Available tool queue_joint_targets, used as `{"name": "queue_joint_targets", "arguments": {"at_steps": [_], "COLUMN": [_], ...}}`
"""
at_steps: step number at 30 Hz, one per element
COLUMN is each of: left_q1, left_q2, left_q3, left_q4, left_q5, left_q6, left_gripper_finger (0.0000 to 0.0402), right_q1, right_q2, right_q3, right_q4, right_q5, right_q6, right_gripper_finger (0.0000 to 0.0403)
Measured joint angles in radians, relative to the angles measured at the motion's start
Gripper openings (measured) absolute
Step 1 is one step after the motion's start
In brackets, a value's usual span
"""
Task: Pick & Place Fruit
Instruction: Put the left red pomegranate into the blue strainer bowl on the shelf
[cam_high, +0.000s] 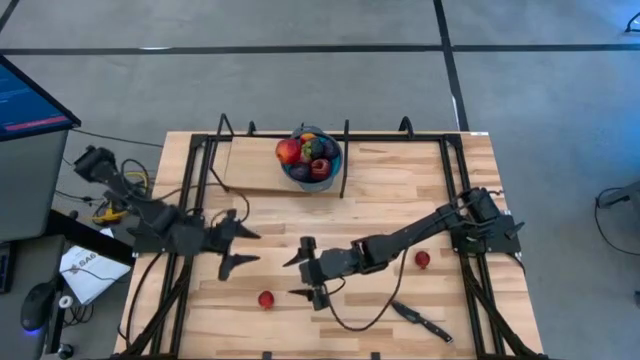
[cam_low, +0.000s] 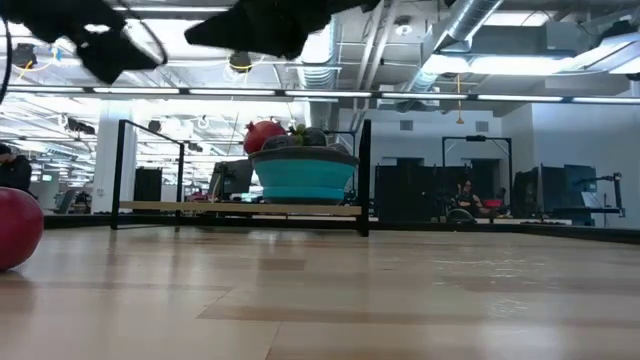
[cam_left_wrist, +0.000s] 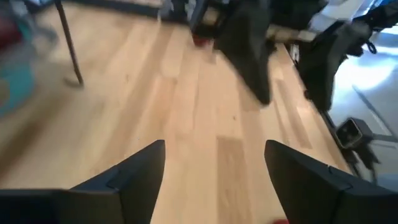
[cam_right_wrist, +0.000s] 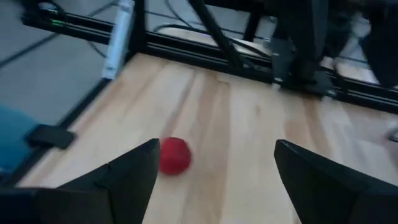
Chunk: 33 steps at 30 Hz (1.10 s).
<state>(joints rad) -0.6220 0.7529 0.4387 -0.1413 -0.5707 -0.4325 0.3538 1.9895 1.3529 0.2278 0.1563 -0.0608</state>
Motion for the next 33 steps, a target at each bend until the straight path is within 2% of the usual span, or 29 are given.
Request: {"name": "queue_joint_targets", "arguments": {"at_steps": [4,6,8,10,12,14,16,20,24,28,33], "left_q1": [-0.088,-0.134,-0.179,-0.219,-0.257,-0.291,-0.323,-0.353,-0.355,-0.354,-0.353], "left_q2": [0.055,0.089,0.131,0.172,0.216,0.271,0.331,0.456,0.563,0.649,0.724], "left_q3": [-0.03,-0.039,-0.039,-0.039,-0.039,-0.039,-0.04,-0.04,-0.04,-0.04,-0.039], "left_q4": [0.001,-0.002,0.003,-0.004,0.006,0.003,0.026,0.097,0.212,0.302,0.378], "left_q5": [-0.009,-0.004,0.014,0.052,0.083,0.095,0.097,0.095,0.039,-0.002,-0.059], "left_q6": [-0.172,-0.24,-0.314,-0.388,-0.479,-0.555,-0.614,-0.671,-0.675,-0.674,-0.673], "left_gripper_finger": [0.0256,0.025,0.0244,0.0238,0.0231,0.0225,0.0218,0.0207,0.0198,0.0191,0.0183], "right_q1": [0.026,0.033,0.046,0.049,0.06,0.063,0.074,0.075,0.066,0.054,0.045], "right_q2": [0.044,0.106,0.126,0.201,0.224,0.299,0.341,0.443,0.509,0.535,0.545], "right_q3": [0.032,0.082,0.092,0.171,0.214,0.303,0.357,0.496,0.601,0.635,0.639], "right_q4": [0.009,0.065,0.013,0.055,-0.016,0.006,-0.062,-0.144,-0.259,-0.326,-0.33], "right_q5": [-0.01,-0.005,0.011,0.017,0.04,0.06,0.125,0.175,0.188,0.194,0.196], "right_q6": [0.003,0.002,0.001,0.009,0.009,0.015,0.016,0.066,0.222,0.356,0.384], "right_gripper_finger": [0.0318,0.0327,0.0338,0.0351,0.036,0.0366,0.0367,0.036,0.0344,0.0325,0.0309]}}
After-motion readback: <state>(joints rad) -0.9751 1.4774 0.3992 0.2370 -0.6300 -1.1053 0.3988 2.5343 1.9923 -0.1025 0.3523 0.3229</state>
